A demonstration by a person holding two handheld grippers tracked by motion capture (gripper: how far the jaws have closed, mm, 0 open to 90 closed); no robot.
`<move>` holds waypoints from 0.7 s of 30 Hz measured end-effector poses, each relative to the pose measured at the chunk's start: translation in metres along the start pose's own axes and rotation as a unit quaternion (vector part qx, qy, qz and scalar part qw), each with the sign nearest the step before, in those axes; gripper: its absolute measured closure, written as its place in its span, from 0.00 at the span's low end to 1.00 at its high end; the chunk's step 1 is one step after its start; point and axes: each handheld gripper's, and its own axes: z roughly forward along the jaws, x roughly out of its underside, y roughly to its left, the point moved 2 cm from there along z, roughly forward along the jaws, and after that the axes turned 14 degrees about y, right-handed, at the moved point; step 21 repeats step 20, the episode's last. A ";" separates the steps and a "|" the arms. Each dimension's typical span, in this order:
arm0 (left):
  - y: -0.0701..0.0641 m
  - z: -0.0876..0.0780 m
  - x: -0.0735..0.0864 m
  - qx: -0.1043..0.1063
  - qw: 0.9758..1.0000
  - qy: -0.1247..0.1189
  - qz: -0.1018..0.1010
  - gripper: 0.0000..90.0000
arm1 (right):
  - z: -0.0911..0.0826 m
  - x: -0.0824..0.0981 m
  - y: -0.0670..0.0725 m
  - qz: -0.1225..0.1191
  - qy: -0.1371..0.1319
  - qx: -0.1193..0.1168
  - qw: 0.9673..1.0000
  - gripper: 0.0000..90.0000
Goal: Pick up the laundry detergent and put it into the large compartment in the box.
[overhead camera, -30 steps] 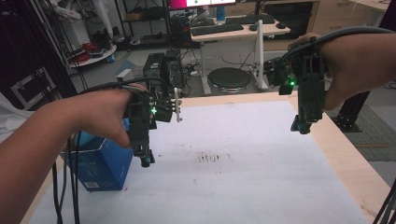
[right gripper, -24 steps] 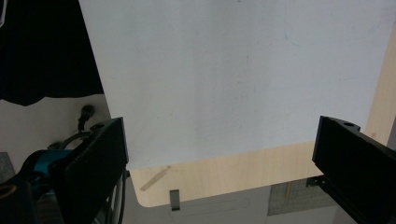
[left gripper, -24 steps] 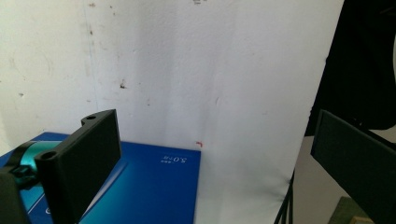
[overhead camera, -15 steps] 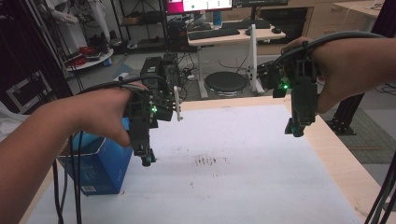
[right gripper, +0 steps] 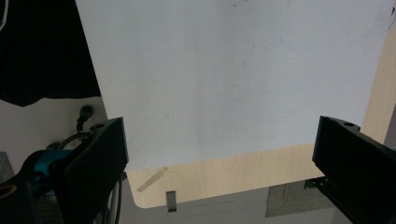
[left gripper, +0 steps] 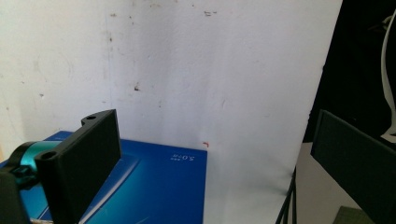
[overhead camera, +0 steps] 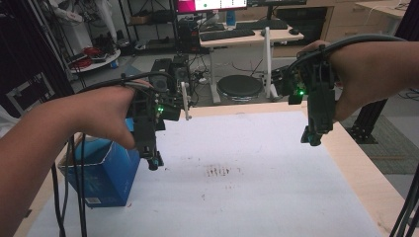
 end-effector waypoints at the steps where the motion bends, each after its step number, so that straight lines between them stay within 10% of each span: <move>1: 0.000 0.000 0.000 -0.001 1.000 0.000 0.000 0.02 | 0.000 0.000 0.000 0.002 0.001 0.000 1.000 0.03; 21: 0.005 0.005 -0.003 0.001 1.000 0.011 -0.004 0.02 | 0.000 0.001 -0.001 0.000 0.001 0.000 1.000 0.03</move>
